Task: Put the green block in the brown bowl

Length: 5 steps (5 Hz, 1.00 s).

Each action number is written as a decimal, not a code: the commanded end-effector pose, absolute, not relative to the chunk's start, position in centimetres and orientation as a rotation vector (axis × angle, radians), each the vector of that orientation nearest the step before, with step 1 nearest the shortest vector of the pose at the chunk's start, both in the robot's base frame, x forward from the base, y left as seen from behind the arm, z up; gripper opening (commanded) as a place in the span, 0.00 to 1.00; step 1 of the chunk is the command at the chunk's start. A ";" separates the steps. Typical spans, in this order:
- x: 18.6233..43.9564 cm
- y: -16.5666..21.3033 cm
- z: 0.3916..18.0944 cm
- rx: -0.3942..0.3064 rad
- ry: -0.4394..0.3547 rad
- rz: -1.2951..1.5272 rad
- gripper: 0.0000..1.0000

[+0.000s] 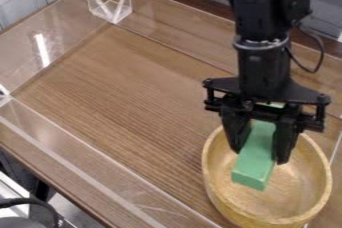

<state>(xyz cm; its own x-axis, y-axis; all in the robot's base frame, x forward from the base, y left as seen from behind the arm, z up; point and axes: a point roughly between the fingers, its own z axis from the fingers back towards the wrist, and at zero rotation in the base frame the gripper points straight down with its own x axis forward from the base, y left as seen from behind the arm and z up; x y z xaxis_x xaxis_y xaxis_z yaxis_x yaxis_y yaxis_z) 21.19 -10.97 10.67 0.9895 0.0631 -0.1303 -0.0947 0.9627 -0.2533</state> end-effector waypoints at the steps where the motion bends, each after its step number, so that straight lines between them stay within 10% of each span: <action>1: 22.3 -10.9 11.6 -0.277 0.068 0.071 0.00; 5: 22.6 -11.0 10.0 -0.285 0.079 0.036 0.00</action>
<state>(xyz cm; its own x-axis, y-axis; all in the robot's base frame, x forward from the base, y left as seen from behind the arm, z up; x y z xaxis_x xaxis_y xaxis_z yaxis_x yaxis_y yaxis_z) 22.10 -11.17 9.20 0.9930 0.0122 -0.1175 -0.0435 0.9626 -0.2675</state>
